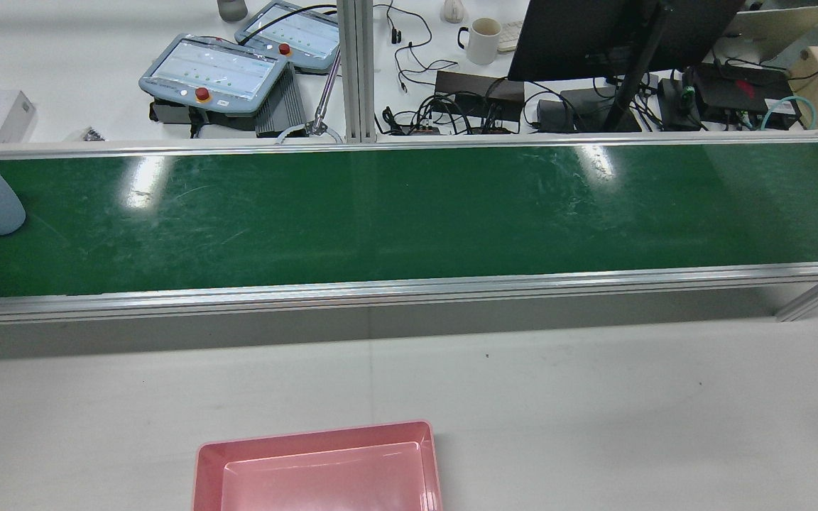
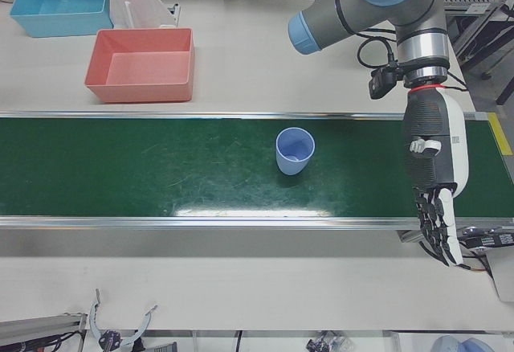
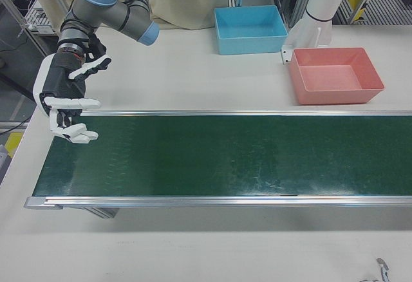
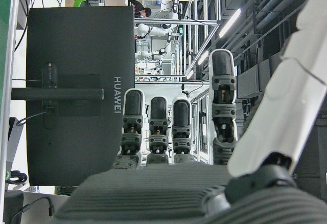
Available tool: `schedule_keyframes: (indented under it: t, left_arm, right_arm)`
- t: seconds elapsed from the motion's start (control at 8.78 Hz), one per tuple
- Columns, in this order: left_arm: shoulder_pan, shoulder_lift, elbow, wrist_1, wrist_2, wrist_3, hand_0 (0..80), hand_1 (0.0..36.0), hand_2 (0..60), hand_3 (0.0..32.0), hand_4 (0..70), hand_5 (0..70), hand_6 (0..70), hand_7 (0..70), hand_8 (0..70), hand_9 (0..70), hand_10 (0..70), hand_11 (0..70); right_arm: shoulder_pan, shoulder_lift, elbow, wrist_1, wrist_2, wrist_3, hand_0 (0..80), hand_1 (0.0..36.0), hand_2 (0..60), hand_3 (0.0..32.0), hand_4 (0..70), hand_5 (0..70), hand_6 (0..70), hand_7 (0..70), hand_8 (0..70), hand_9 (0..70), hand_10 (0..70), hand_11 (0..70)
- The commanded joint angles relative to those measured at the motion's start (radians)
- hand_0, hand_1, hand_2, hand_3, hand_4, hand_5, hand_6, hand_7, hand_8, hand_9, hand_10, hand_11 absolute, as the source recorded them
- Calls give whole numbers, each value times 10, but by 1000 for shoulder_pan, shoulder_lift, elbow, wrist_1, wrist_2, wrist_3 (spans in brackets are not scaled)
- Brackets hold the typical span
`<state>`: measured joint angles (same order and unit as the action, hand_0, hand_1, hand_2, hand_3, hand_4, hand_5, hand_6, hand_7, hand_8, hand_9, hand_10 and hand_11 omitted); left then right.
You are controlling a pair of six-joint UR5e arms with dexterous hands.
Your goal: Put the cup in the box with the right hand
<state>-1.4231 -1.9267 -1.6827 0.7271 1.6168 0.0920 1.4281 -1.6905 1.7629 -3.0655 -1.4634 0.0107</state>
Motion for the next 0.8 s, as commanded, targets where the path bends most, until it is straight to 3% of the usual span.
schedule_keyframes:
  t: [0.0, 0.68]
  left_arm:
    - [0, 0, 0, 0, 0, 0, 0, 0, 0, 0, 0, 0, 0, 0, 0, 0, 0, 0]
    - [1, 0, 0, 0, 0, 0, 0, 0, 0, 0, 0, 0, 0, 0, 0, 0, 0, 0]
  right_arm:
    - [0, 0, 0, 1, 0, 0, 502, 106, 0, 0, 623, 52, 144, 535, 193, 320, 237, 344]
    - [0, 0, 0, 1, 0, 0, 501, 105, 2, 0, 625, 52, 143, 530, 193, 319, 240, 348]
